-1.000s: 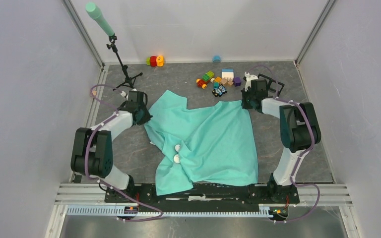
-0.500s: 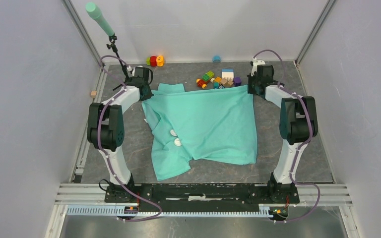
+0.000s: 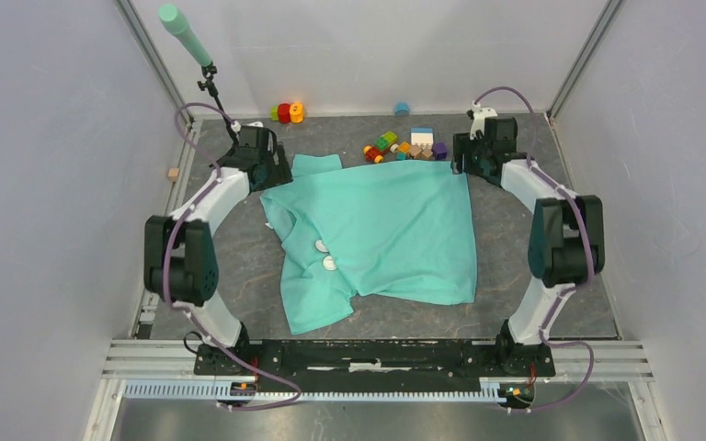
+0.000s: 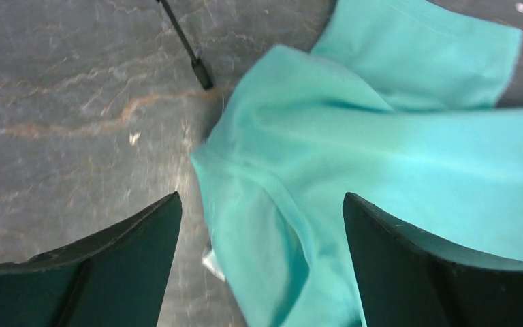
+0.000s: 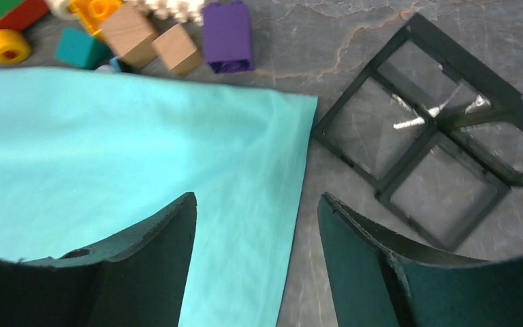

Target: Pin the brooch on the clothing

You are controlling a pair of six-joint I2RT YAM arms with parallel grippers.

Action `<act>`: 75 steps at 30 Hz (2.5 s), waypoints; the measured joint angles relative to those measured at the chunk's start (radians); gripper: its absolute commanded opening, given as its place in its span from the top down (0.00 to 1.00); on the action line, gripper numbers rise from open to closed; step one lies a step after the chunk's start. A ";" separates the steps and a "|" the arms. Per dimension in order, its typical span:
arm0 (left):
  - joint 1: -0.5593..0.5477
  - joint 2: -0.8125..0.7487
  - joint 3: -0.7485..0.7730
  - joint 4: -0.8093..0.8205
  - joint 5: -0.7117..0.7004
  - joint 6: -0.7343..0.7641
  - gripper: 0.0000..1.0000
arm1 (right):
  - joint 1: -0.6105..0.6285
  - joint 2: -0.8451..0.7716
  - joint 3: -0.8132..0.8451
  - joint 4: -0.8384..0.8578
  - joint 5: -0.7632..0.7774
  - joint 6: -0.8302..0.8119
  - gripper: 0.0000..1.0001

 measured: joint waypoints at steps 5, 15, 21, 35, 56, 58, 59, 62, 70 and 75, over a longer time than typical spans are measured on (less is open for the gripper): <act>-0.016 -0.239 -0.154 -0.029 0.034 -0.010 0.14 | 0.000 -0.249 -0.183 -0.003 -0.044 0.032 0.29; -0.048 -0.618 -0.587 -0.148 0.101 -0.137 0.23 | 0.002 -0.540 -0.564 -0.066 -0.085 0.100 0.32; -0.071 -0.703 -0.736 -0.159 0.101 -0.230 0.29 | 0.021 -0.661 -0.732 -0.155 -0.079 0.117 0.32; -0.105 -0.630 -0.790 -0.021 0.152 -0.281 0.38 | 0.081 -0.764 -0.837 -0.211 0.050 0.169 0.35; -0.156 -0.696 -0.905 0.136 0.187 -0.425 0.98 | 0.089 -0.797 -0.908 -0.132 0.158 0.226 1.00; -0.156 -0.764 -0.928 0.081 0.166 -0.450 0.98 | 0.089 -0.797 -0.908 -0.130 0.180 0.232 1.00; -0.156 -0.792 -0.935 0.058 0.157 -0.462 0.98 | 0.089 -0.796 -0.908 -0.129 0.190 0.235 1.00; -0.156 -0.895 -0.961 -0.007 0.132 -0.514 0.98 | 0.088 -0.793 -0.908 -0.125 0.224 0.245 1.00; -0.156 -1.092 -0.979 -0.157 0.106 -0.635 0.98 | 0.080 -0.782 -0.908 -0.110 0.282 0.264 1.00; -0.156 -1.225 -0.979 -0.274 0.092 -0.697 0.98 | 0.078 -0.779 -0.907 -0.108 0.308 0.266 1.00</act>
